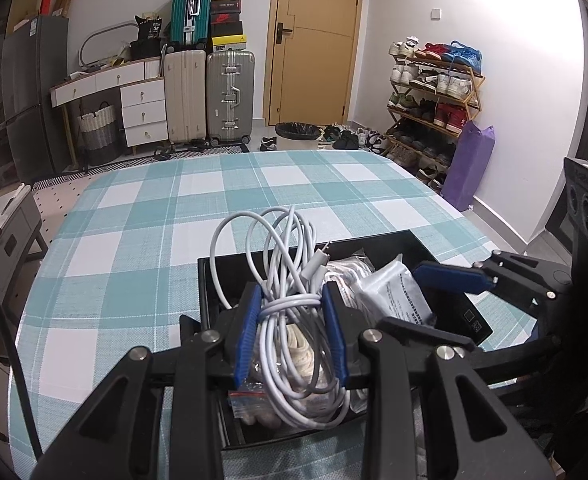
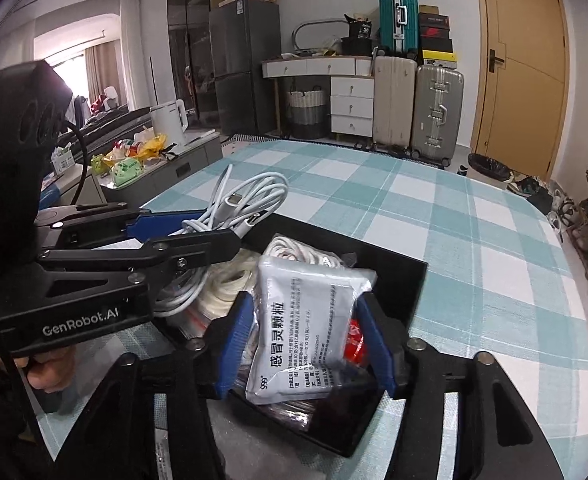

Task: Organize soft objects
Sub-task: 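Carry the cable and sachet into the black box and open both grippers, then withdraw both tools from the box toward the foam and last sachet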

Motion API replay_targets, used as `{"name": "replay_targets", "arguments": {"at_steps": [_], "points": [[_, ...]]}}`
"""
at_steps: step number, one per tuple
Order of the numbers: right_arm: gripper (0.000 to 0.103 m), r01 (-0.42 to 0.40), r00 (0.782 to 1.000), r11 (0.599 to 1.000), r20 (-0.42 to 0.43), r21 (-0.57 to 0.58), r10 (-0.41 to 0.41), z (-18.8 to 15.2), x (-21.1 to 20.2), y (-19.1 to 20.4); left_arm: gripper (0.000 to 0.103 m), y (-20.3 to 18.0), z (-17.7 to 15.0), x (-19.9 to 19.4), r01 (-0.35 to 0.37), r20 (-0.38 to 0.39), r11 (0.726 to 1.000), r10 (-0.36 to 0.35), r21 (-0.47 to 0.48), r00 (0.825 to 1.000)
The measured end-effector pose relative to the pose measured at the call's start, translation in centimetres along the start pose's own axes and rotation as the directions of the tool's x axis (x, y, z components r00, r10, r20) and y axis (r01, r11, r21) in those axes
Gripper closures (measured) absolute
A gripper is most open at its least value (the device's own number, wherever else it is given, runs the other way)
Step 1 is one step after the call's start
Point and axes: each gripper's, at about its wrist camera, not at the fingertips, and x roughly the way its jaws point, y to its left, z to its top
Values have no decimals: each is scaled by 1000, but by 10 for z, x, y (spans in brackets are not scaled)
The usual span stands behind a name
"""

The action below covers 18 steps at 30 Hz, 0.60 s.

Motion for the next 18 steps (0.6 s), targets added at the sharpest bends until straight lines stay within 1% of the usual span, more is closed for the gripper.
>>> {"name": "replay_targets", "arguments": {"at_steps": [4, 6, 7, 8, 9, 10, 11, 13, 14, 16, 18], "points": [[36, 6, 1000, 1000, 20, 7, -6, -1, -9, -4, 72, 2, -1, -4, 20, -7, 1000, -20, -14, 1000], [31, 11, 1000, 1000, 26, 6, -11, -1, -12, -5, 71, 1, -2, -5, 16, -5, 1000, -16, -13, 1000], [29, 15, 999, 1000, 32, 5, -15, -1, -14, -5, 63, 1, -3, -7, 12, -2, 1000, -12, -11, 1000], [27, 19, 999, 1000, 35, 5, -19, -1, -16, -5, 45, 2, -3, -8, 7, 0, 1000, -7, -13, 1000], [25, 23, 999, 1000, 39, 7, -23, -2, -16, -6, 39, 2, -3, -10, 0, 3, 1000, 0, -16, 1000], [24, 24, 999, 1000, 41, 7, -24, -2, -17, -6, 30, 2, -3, -12, -7, 7, 1000, 7, -18, 1000], [23, 26, 999, 1000, 41, 8, -26, -2, -19, -7, 19, 2, -3, -15, -14, 14, 1000, 15, -17, 1000], [20, 34, 998, 999, 45, 9, -35, -3, -22, -7, 8, 3, -4, -22, -24, 37, 999, 25, -21, 999], [17, 38, 998, 999, 46, 11, -38, -4, -24, -7, 4, 3, -5, -26, -26, 51, 999, 27, -25, 998], [13, 42, 998, 999, 48, 15, -42, -6, -28, -8, 1, 5, -6, -30, -35, 52, 999, 37, -35, 998], [2, 42, 998, 999, 51, 22, -43, -9, -33, -8, 0, 6, -10, -33, -54, 41, 998, 56, -44, 998]]}}
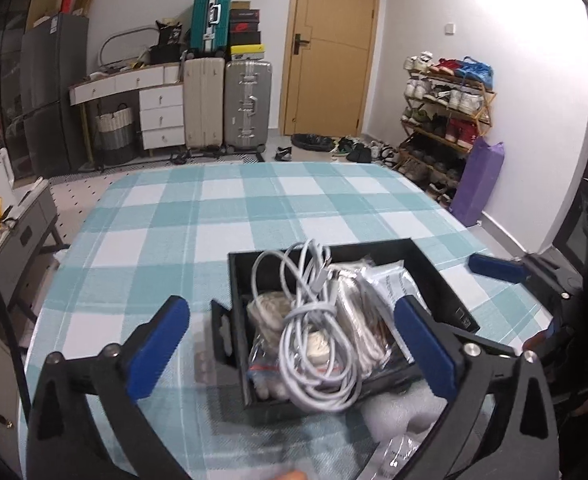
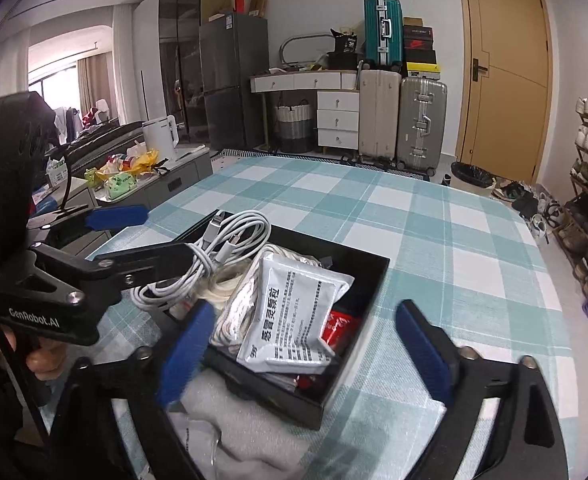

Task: Organize soft objects
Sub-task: 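Withdraw both tools from the box toward the foam and last sachet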

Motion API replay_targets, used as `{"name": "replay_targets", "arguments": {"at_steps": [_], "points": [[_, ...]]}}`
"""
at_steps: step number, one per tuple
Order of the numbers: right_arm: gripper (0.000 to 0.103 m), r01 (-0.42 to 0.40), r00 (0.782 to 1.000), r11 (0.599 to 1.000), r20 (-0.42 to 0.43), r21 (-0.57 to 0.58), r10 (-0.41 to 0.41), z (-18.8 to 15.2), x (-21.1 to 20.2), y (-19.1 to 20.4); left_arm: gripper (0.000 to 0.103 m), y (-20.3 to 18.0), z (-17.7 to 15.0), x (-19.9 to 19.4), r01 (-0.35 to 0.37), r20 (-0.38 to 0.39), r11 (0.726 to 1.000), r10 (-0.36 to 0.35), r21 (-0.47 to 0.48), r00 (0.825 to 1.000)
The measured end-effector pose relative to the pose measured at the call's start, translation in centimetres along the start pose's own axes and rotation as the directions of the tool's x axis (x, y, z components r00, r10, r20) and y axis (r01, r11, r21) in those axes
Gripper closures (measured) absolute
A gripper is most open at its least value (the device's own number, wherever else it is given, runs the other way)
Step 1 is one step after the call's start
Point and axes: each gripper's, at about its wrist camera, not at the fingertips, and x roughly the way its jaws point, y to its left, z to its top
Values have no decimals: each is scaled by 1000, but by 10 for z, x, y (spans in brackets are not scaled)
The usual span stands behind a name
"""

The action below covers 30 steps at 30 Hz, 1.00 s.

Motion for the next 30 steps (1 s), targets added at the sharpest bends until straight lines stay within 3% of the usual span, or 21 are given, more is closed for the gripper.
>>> {"name": "replay_targets", "arguments": {"at_steps": [7, 14, 30], "points": [[1, -22, 1000, 999, -22, 28, 22, -8, -9, 0, 0, 7, -14, -14, -81, -1, 997, 81, -9, 997], [1, -17, 999, 1000, -28, 11, 18, -15, -21, 8, 0, 16, -28, -26, -115, -8, 993, 115, -34, 993], [1, -23, 997, 999, -69, 32, 26, -38, -37, 16, 0, 11, -47, -38, -126, -34, 992, 125, -28, 992]]}}
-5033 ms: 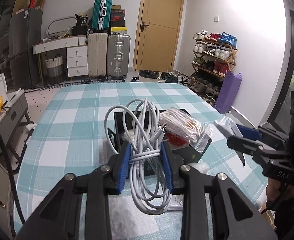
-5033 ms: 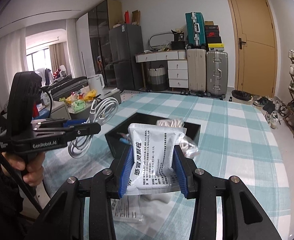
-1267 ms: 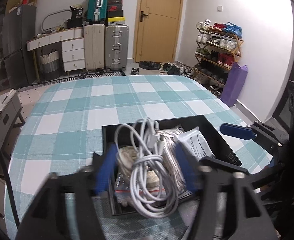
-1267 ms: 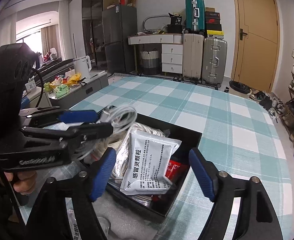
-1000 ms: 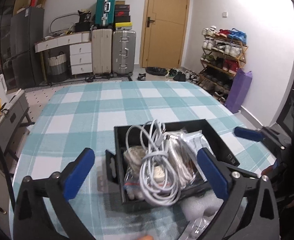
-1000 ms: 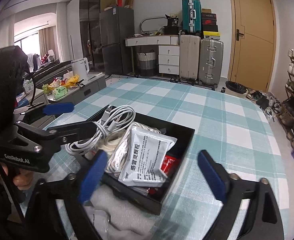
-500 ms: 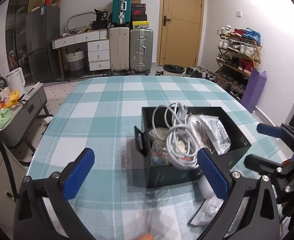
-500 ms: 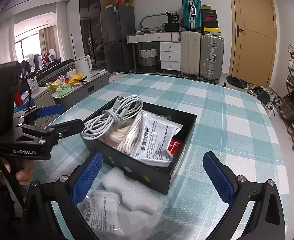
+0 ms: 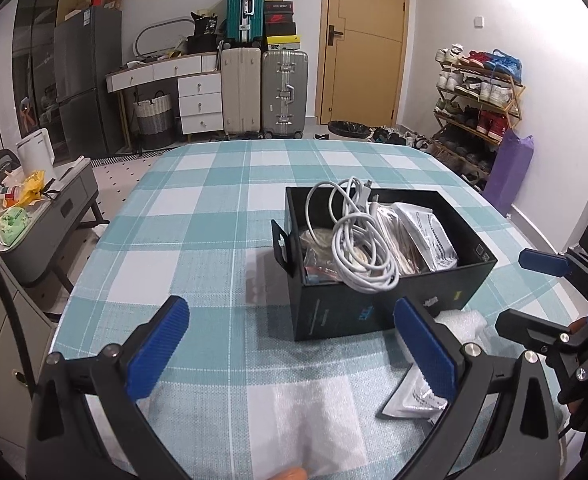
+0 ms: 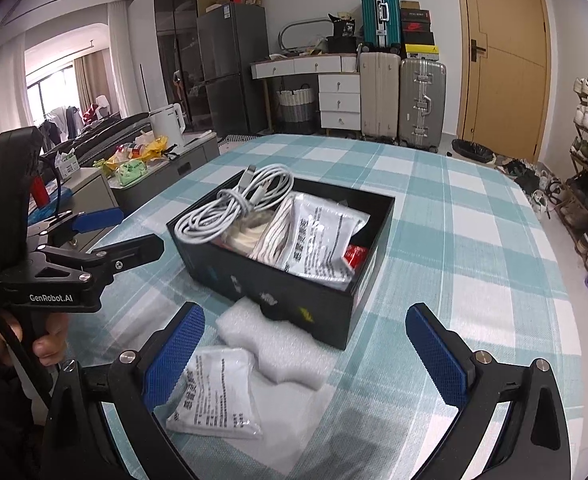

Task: Organize soft objects
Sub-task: 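Withdraw both tools from the box toward the foam and last sachet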

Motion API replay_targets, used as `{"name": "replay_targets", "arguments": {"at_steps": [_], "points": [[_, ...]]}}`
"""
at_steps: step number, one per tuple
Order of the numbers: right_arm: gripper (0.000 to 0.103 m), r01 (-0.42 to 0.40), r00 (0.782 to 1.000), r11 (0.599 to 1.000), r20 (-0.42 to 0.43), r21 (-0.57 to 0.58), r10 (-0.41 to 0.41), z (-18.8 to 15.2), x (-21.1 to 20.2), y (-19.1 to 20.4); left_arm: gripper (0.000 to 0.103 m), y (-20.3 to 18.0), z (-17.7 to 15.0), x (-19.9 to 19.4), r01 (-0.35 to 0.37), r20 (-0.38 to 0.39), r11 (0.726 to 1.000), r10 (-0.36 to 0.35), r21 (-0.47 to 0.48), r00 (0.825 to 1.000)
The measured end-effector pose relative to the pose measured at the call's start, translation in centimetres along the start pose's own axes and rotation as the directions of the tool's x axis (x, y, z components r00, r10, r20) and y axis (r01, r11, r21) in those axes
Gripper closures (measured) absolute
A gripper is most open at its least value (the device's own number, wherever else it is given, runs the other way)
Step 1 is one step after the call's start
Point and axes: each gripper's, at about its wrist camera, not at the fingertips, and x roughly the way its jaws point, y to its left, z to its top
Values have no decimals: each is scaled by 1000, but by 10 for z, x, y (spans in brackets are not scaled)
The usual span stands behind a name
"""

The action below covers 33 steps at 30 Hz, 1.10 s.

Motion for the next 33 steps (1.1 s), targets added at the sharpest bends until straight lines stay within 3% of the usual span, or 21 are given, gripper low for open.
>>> {"name": "replay_targets", "arguments": {"at_steps": [18, 33], "points": [[1, -27, 999, 999, -48, -37, 25, -17, -2, 30, 0, -9, -18, -7, 16, -29, 999, -15, 34, 999], [1, -33, 991, 999, -126, 25, 36, -40, 4, 31, 0, 1, -37, 7, 31, -103, 999, -30, 15, 994]]}}
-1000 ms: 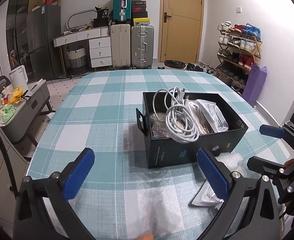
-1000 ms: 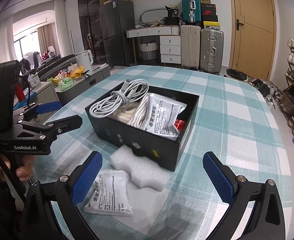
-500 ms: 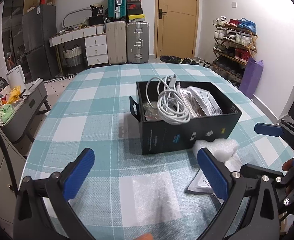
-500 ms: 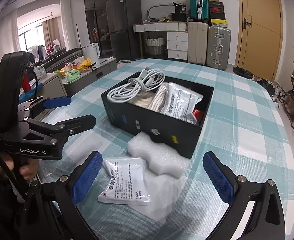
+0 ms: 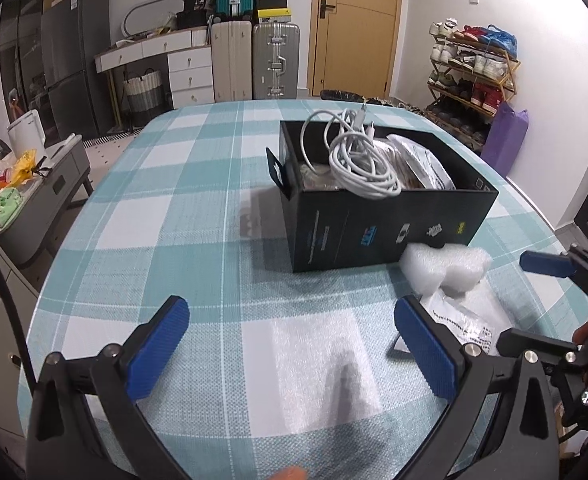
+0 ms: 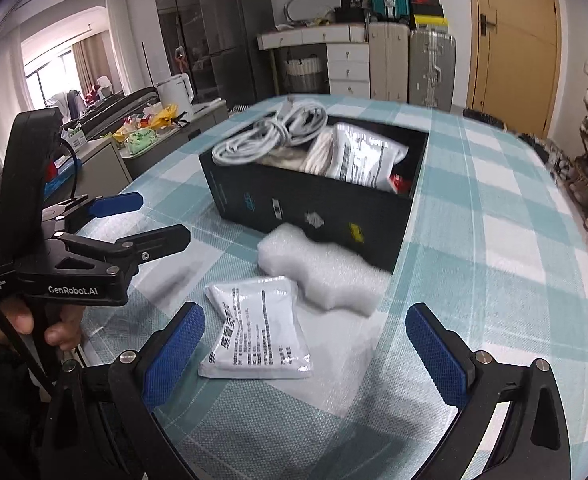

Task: Organize soft objects
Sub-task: 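Withdraw both tools from the box toward the foam and last sachet, then grasp the last white sachet with the right gripper while the left grasps the white foam piece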

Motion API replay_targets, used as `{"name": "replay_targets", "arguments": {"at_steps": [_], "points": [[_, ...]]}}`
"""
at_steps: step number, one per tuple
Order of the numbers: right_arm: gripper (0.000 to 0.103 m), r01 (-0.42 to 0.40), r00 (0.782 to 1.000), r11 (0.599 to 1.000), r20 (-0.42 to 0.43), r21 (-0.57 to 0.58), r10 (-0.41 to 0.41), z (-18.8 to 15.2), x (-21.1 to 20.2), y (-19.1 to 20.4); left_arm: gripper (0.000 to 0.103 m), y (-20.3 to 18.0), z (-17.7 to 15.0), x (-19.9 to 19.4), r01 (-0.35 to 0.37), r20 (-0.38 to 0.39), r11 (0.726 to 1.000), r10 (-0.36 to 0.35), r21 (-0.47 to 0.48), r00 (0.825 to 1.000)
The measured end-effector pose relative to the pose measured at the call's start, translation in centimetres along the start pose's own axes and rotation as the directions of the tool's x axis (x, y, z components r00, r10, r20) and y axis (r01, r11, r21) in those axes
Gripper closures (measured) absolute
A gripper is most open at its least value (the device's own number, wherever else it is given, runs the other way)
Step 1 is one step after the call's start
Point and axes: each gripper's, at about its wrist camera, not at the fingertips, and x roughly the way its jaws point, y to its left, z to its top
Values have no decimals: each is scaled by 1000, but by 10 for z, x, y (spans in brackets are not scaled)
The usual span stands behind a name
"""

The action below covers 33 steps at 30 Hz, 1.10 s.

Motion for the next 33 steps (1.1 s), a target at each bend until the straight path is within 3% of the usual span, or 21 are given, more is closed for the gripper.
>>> {"name": "replay_targets", "arguments": {"at_steps": [4, 11, 23, 33], "points": [[1, -53, 998, 998, -36, 14, 54, -3, 8, 2, 0, -4, -2, 0, 4, -5, 1000, -4, 17, 1000], [3, -72, 995, 997, -66, -39, 70, -9, 23, 18, 0, -5, -3, 1, 11, -16, 1000, -10, 20, 1000], [43, -23, 996, 989, -84, -149, 11, -8, 40, 35, 0, -3, -4, 2, 17, -22, 1000, -16, 10, 1000], [62, -64, 996, 978, -69, -198, 52, -17, 31, 46, 0, -4, -1, 0, 22, -16, 1000, -22, 12, 1000]]}}
